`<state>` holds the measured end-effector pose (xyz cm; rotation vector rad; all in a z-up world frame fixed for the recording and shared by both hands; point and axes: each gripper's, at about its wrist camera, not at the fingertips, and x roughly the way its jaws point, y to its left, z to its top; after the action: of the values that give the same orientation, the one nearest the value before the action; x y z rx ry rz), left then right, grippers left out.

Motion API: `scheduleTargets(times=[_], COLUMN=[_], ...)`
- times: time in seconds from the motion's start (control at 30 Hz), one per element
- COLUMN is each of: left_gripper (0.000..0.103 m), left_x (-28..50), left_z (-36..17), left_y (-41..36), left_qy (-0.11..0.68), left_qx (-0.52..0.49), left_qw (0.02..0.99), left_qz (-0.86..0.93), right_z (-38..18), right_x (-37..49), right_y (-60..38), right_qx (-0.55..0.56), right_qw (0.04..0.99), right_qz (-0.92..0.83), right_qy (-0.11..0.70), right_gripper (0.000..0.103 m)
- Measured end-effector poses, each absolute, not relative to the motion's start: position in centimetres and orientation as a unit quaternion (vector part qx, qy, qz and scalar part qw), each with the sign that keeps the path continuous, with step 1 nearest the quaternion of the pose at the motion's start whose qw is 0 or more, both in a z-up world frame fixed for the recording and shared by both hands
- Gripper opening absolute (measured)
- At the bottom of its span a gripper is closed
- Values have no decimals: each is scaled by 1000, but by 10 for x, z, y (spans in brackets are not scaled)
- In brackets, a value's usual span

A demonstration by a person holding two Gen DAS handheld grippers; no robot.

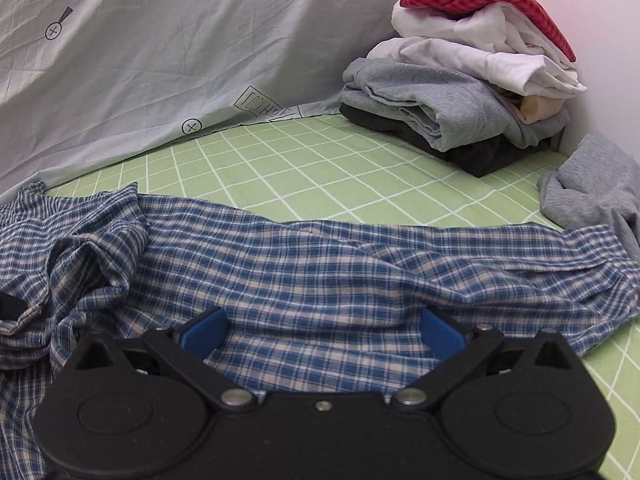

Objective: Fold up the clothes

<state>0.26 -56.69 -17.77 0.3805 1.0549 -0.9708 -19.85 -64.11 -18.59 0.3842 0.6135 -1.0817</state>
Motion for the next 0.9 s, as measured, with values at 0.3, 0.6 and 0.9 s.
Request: scheduleTargets(times=[0.3, 0.6, 0.9], left_gripper=[2, 2, 2], left_x=[-13, -64, -109], left_z=[-138, -123, -132], left_y=[-496, -385, -306], left_qy=[492, 513, 540], left_qx=[89, 10, -82], left_qw=[774, 805, 811], left_qz=[-388, -298, -210], right_z=[-186, -185, -186], right_x=[-198, -196, -193], right_y=[-641, -641, -641], right_qx=[179, 178, 174], right_qw=[796, 798, 802], right_qz=[-503, -500, -494], right_qy=[285, 286, 288], right_gripper=[103, 103, 103])
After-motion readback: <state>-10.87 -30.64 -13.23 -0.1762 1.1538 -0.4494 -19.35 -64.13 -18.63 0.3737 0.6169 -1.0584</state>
